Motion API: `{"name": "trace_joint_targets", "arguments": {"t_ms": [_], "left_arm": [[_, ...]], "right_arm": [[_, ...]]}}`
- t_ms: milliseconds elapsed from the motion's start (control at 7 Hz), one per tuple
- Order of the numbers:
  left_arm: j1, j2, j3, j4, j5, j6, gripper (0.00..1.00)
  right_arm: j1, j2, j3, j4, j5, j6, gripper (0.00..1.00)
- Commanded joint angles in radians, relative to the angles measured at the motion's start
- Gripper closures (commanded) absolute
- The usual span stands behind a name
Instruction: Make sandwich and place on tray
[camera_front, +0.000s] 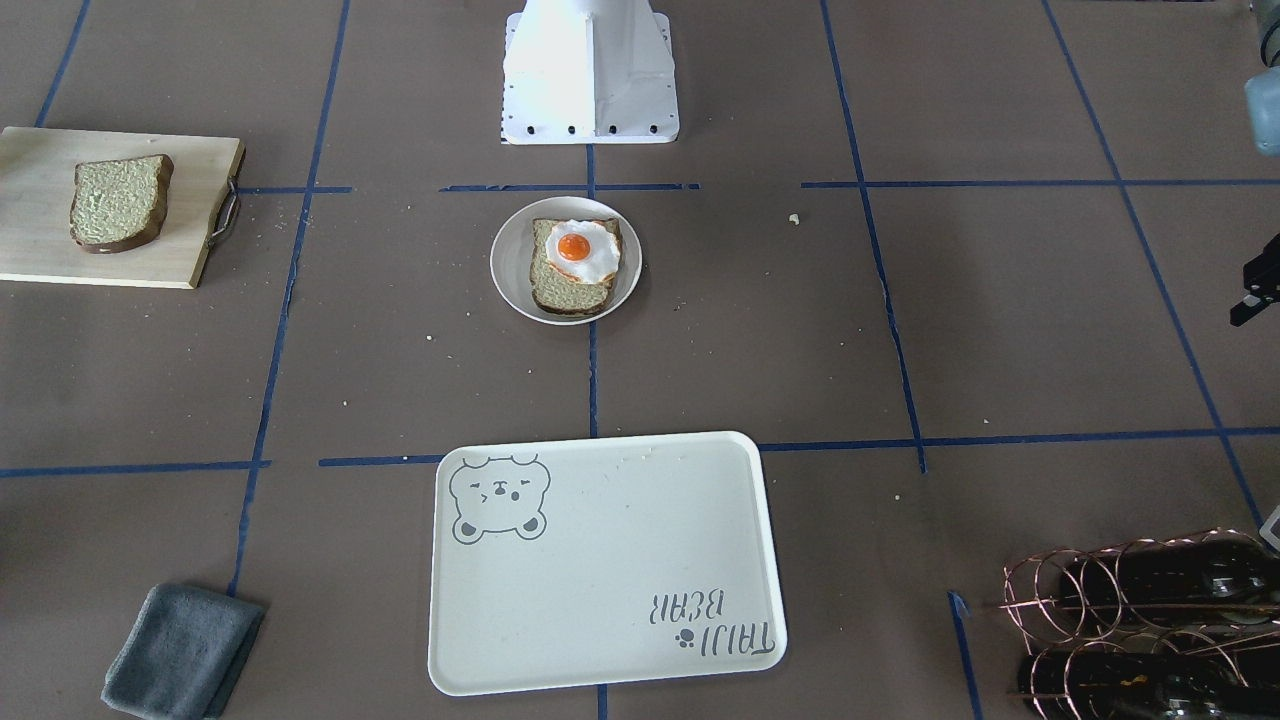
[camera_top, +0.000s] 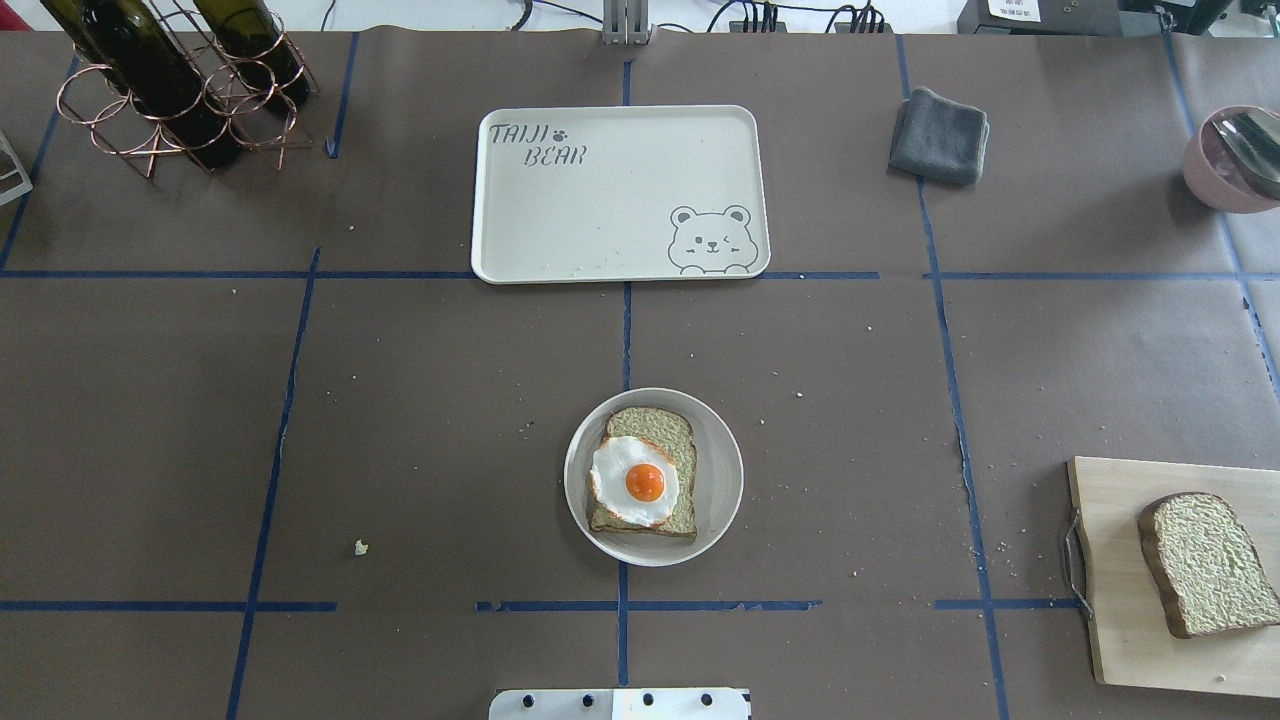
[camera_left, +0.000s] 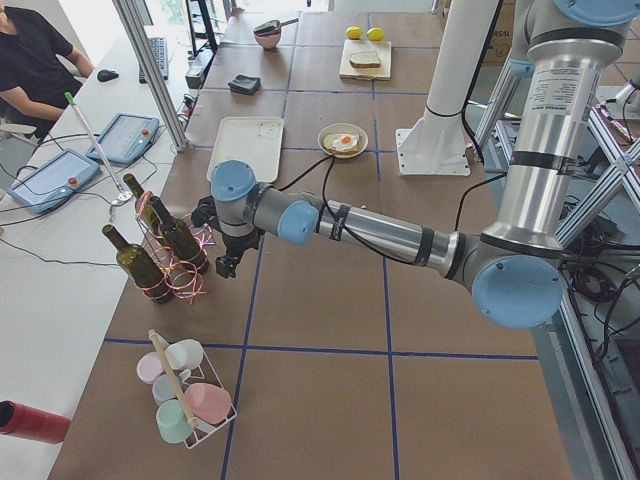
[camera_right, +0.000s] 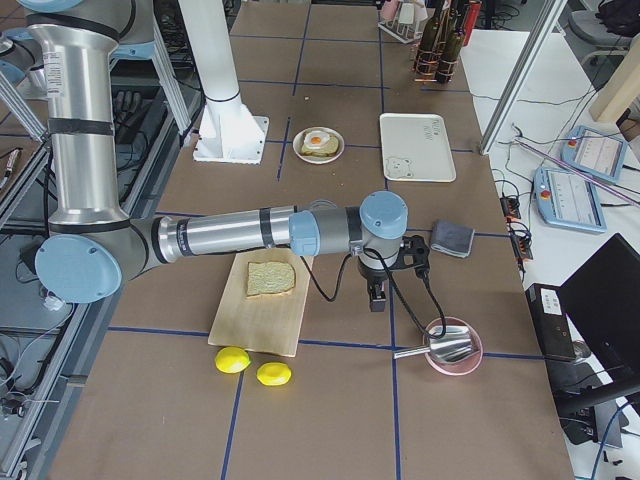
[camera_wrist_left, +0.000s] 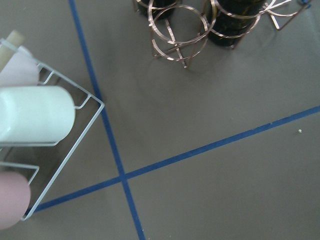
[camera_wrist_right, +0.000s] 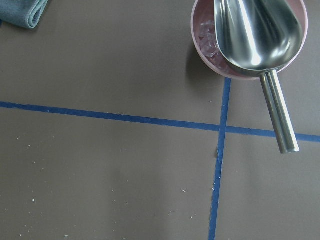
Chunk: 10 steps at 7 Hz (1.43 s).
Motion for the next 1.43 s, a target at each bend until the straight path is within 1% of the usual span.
{"name": "trace_joint_targets", "arguments": {"t_ms": [0,143,286,429,571,714,857,1000,1143,1286], "left_arm": [[0.090,-0.020,-0.002,-0.066,0.001,-0.054,0.00],[0.134,-0.061,-0.006,-0.067,0.002,-0.205,0.00],[0.182,-0.078,-0.017,-0.082,0.009,-0.340,0.00],[0.211,-0.078,-0.021,-0.137,0.012,-0.449,0.00],[0.239,-0.079,-0.023,-0.183,0.013,-0.546,0.00],[0.292,-0.079,-0.041,-0.202,0.015,-0.681,0.00],[0.344,-0.089,-0.075,-0.204,0.063,-0.785,0.00],[0.406,-0.117,-0.098,-0.204,0.108,-0.905,0.00],[0.453,-0.154,-0.098,-0.204,0.110,-1.002,0.00],[0.486,-0.191,-0.097,-0.204,0.110,-1.068,0.00]], "right_arm": [[-0.016,-0.037,0.002,0.009,0.093,0.026,0.00],[-0.032,-0.068,0.000,0.053,0.083,0.055,0.00],[-0.054,-0.105,0.003,0.125,0.054,0.149,0.00],[-0.074,-0.178,0.003,0.309,0.038,0.272,0.00],[-0.115,-0.264,0.003,0.530,0.003,0.425,0.00],[-0.194,-0.339,0.003,0.712,-0.034,0.574,0.00],[-0.248,-0.368,0.003,0.780,-0.058,0.642,0.00],[-0.281,-0.411,0.003,0.836,-0.074,0.650,0.00],[-0.313,-0.459,0.003,0.913,-0.077,0.687,0.00],[-0.372,-0.481,0.003,0.976,-0.082,0.759,0.01]]}}
